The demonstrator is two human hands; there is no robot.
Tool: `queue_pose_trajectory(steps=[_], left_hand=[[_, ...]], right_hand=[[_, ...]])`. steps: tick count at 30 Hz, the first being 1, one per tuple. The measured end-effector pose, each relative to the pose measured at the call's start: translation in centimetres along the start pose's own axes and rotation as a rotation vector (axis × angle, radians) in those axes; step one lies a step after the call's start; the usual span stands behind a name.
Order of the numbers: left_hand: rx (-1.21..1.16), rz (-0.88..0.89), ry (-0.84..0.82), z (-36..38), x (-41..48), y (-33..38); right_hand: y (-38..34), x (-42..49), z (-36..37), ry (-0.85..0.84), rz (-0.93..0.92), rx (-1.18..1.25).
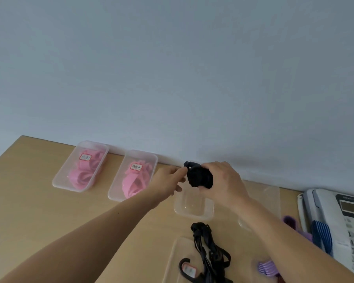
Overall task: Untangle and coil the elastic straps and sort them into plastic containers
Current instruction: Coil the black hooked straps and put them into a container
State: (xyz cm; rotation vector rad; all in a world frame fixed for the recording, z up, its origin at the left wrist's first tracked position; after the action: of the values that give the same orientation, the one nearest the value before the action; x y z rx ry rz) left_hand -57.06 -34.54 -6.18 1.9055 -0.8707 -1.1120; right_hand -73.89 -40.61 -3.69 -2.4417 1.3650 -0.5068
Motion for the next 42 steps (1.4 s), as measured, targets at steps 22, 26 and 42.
queue_pose_trajectory(steps=[22,26,42], left_hand=[[0.554,0.212,-0.011,2.3,2.8,-2.1],[0.567,0.209,-0.013,2.1,2.9,-2.6],[1.02,0.627,0.118,3.8,2.6,-1.6]], right_hand=[[0.8,2.8,5.9,-0.248,-0.54,-0.386],[1.0,2.4,6.5,-0.228,-0.461,-0.387],[2.5,1.4,5.8,-0.096,-0.314,-0.222]])
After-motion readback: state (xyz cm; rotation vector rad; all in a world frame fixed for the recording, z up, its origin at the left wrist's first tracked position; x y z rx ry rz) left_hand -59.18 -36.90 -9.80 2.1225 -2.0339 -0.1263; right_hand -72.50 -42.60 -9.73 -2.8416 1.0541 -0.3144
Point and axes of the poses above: each hand's wrist, its own x-axis towards the middle knuckle, its own z-axis out of the palm, y = z × x, the point moved 4 cm from there along x, towards the middle knuckle, and after that the axes turned 10 degrees about y, right-handed, at the moved point
